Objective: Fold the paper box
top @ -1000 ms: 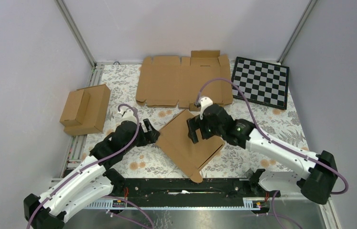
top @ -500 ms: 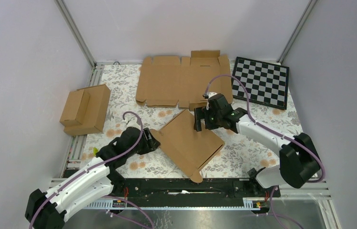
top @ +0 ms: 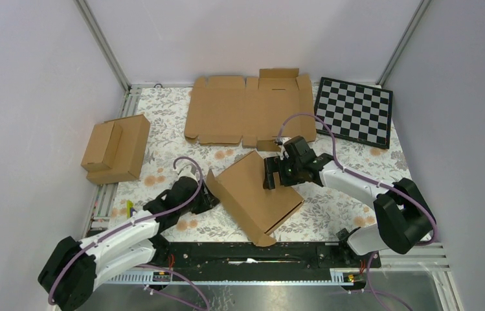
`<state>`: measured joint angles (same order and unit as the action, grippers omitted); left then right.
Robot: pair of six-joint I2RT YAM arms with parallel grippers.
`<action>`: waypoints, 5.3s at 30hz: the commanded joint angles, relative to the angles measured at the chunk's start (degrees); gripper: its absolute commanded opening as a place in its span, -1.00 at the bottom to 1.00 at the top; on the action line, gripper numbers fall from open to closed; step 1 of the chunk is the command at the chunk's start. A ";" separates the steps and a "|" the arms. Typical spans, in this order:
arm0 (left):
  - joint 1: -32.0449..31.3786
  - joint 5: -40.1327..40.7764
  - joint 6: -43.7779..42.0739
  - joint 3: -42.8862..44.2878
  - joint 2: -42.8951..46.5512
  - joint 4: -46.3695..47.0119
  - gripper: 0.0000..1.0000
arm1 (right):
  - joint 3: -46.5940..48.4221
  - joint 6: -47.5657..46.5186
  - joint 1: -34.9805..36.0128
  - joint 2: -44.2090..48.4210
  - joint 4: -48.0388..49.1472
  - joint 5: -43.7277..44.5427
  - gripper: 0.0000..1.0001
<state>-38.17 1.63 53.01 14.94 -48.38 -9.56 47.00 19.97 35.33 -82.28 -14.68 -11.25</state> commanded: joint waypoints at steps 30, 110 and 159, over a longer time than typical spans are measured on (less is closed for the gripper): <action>0.29 2.27 -6.11 6.26 -4.02 0.39 0.14 | 0.37 -5.29 4.64 -0.91 -6.75 12.33 0.99; 0.31 -9.33 -17.54 33.53 -8.21 -24.91 0.39 | -1.62 2.16 -3.08 24.59 -11.12 14.84 0.99; 14.59 -22.21 -7.84 13.85 -19.88 19.86 0.25 | -5.22 11.20 -7.12 5.59 9.60 -11.98 0.40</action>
<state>-24.10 -15.29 46.50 24.16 -62.22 -5.19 46.76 27.29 26.00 -84.27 -5.13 -15.97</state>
